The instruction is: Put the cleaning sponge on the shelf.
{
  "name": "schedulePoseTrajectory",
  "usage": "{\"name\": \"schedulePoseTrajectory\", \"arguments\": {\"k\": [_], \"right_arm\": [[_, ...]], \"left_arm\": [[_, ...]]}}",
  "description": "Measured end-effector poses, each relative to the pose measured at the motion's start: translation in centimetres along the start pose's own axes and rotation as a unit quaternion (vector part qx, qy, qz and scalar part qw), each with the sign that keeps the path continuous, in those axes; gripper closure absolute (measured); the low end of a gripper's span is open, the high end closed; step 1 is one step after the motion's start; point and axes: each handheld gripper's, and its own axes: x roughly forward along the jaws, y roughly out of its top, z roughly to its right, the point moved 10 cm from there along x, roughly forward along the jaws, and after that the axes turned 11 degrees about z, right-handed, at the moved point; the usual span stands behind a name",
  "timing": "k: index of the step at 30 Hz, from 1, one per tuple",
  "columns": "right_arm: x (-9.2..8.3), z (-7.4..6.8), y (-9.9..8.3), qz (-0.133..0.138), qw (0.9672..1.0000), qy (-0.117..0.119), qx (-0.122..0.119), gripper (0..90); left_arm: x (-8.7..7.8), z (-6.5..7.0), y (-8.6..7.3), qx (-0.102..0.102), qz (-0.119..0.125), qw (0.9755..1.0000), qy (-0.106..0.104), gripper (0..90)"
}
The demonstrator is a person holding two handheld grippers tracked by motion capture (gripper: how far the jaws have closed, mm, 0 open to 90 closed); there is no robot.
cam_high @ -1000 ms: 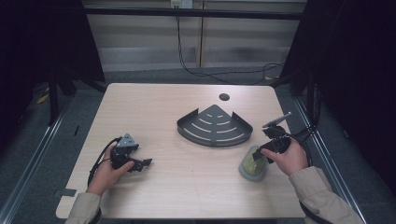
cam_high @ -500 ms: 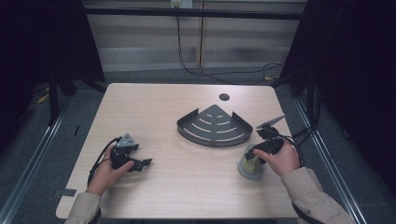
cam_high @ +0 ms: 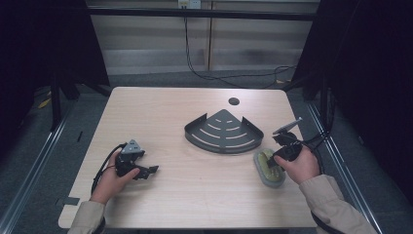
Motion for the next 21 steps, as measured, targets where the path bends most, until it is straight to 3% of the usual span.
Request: {"name": "schedulePoseTrajectory", "arguments": {"k": [3,16,21], "right_arm": [[-0.3,0.2,-0.1,-0.011,0.9999,-0.008,-0.002,71.8],[-2.0,0.4,0.8,-0.005,0.9992,-0.012,-0.039,72.4],[-2.5,0.4,0.8,-0.021,0.9984,-0.014,-0.05,72.5]], "left_arm": [[0.0,0.0,0.0,0.003,-0.001,1.0,0.002,12.5],[0.0,0.0,0.0,0.002,-0.001,1.0,0.002,12.6],[0.0,0.0,0.0,0.002,0.0,1.0,0.001,12.5]]}}
